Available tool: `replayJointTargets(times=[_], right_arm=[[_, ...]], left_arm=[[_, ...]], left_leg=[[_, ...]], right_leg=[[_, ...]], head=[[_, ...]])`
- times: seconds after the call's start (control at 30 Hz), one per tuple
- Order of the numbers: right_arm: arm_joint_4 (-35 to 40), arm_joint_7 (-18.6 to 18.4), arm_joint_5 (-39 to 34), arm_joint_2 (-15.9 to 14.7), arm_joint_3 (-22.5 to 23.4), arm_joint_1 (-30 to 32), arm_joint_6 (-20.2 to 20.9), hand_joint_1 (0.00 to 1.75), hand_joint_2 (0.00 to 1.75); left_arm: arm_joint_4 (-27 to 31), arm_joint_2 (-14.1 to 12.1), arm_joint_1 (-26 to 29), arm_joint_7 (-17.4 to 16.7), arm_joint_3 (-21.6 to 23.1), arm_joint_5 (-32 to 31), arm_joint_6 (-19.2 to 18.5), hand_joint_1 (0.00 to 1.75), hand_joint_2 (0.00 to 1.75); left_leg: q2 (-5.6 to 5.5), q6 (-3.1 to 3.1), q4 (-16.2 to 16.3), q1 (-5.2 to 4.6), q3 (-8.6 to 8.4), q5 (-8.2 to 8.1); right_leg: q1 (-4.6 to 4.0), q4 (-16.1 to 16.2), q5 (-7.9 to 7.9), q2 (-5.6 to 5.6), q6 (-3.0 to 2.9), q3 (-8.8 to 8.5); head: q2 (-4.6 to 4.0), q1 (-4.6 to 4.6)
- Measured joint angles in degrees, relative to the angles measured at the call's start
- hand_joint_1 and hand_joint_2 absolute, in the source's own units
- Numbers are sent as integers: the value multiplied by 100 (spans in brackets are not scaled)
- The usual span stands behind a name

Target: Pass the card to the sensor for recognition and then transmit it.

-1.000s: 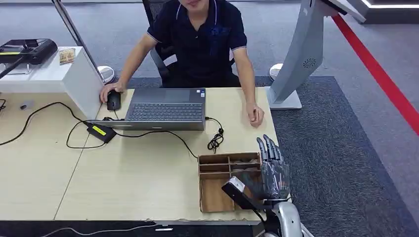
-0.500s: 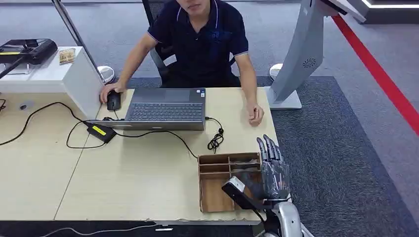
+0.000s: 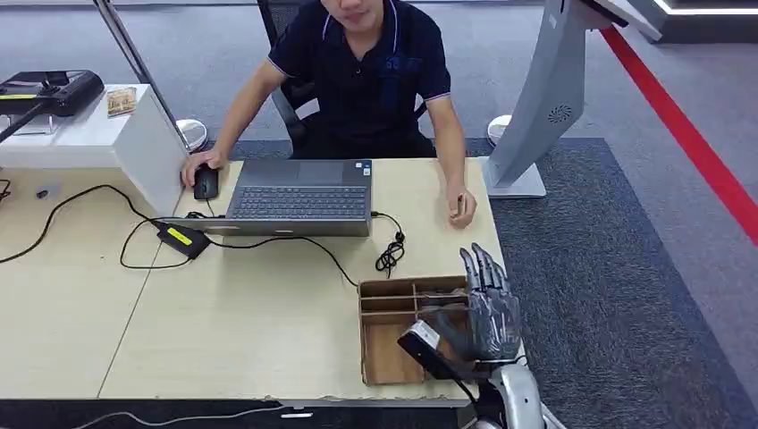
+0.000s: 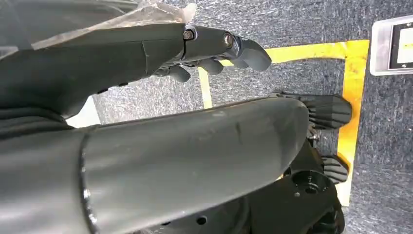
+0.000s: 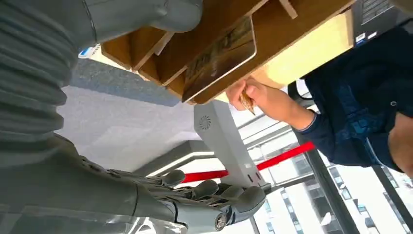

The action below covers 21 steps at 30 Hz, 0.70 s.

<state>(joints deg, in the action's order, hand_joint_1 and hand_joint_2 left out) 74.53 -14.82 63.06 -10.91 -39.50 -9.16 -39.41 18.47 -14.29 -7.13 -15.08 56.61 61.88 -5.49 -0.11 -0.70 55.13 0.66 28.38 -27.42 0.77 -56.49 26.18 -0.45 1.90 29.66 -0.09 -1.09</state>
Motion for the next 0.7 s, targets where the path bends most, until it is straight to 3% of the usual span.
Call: replayJointTargets(times=[0.43, 0.7], right_arm=[[-129, 114, -136, 118, 0, -77, -17, 9, 175], [-221, 186, -160, 188, 2, -116, -20, 21, 175]], left_arm=[[-2, 0, -1, 0, 2, -39, -15, 0, 0], [-2, 0, -1, 4, 2, -57, -17, 0, 0]], left_leg=[[0, 0, 0, 0, 1, 0], [0, 0, 0, 0, 1, 0]], right_leg=[[0, 0, 0, 0, 0, 0], [0, 0, 0, 0, 0, 1]], head=[[0, -2], [0, -2]])
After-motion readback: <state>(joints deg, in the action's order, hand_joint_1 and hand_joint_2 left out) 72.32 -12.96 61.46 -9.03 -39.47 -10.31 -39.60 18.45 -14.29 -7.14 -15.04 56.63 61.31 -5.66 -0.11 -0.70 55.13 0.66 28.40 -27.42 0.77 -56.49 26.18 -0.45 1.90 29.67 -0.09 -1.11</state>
